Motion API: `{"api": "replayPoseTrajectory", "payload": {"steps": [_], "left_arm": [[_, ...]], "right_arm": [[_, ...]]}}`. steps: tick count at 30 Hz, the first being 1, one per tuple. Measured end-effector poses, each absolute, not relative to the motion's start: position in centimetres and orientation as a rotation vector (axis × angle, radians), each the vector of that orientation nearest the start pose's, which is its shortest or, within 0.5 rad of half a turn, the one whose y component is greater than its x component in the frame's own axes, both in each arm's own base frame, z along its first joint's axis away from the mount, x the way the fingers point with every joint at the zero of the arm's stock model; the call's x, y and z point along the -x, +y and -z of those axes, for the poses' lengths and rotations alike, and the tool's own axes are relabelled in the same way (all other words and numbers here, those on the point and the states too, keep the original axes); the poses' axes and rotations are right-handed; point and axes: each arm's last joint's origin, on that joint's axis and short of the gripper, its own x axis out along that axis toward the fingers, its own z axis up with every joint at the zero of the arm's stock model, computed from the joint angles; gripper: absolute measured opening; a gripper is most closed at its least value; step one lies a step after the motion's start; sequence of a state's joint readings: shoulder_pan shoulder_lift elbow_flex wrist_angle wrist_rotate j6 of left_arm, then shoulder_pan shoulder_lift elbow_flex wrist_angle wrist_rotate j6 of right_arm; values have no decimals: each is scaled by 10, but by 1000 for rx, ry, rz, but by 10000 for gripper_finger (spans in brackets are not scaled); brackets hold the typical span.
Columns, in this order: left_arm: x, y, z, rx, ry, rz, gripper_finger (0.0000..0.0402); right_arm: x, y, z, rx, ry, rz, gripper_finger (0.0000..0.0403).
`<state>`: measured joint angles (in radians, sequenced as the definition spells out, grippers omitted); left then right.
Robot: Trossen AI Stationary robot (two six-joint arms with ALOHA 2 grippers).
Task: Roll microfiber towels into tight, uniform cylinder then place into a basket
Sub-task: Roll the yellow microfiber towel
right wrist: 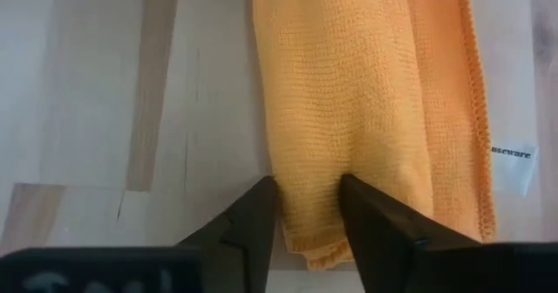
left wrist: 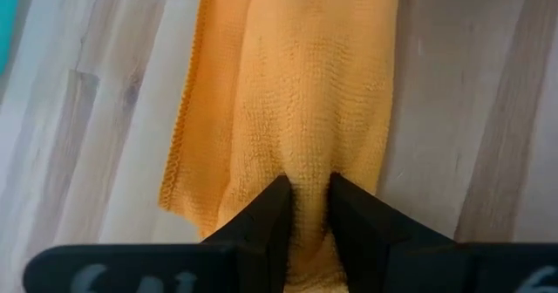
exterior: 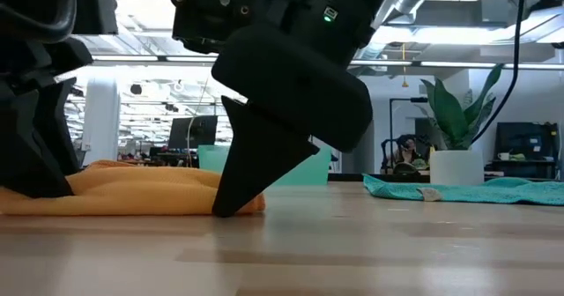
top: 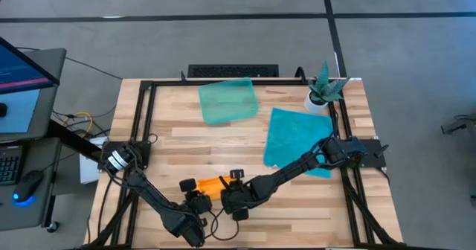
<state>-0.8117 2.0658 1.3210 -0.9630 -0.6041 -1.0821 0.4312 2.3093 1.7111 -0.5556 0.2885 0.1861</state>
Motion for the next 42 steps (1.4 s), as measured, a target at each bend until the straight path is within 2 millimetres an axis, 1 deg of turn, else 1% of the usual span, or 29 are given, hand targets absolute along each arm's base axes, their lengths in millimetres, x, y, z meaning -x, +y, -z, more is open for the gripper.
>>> {"api": "replayPoseTrajectory", "payload": {"steps": [4,7,13,17,20,25,27,30,35,42], "left_arm": [[-253,-254,-134,-211,1127,-484,72],[-249,-257,-141,-240,1140,-499,72],[-241,-264,-162,-295,1159,-527,72],[-239,-273,-177,-312,1138,-503,72],[-239,-280,-180,-337,1086,-463,72],[-242,-288,-178,-332,1005,-409,72],[-244,-290,-172,-305,995,-381,72],[-245,-291,-161,-330,989,-327,72],[-242,-287,-148,-386,992,-300,72],[-239,-271,-132,-444,1022,-341,72]], "right_arm": [[-434,187,-123,205,1085,-5,108],[-434,186,-123,190,1088,8,79],[-434,186,-123,155,1088,31,32],[-434,186,-122,144,1088,38,15],[-434,187,-122,139,1084,35,15],[-437,188,-122,110,1070,5,26],[-437,188,-122,110,1070,5,24],[-437,188,-122,109,1071,4,18],[-437,188,-122,104,1073,-4,22],[-436,188,-122,98,1073,-3,22]]}}
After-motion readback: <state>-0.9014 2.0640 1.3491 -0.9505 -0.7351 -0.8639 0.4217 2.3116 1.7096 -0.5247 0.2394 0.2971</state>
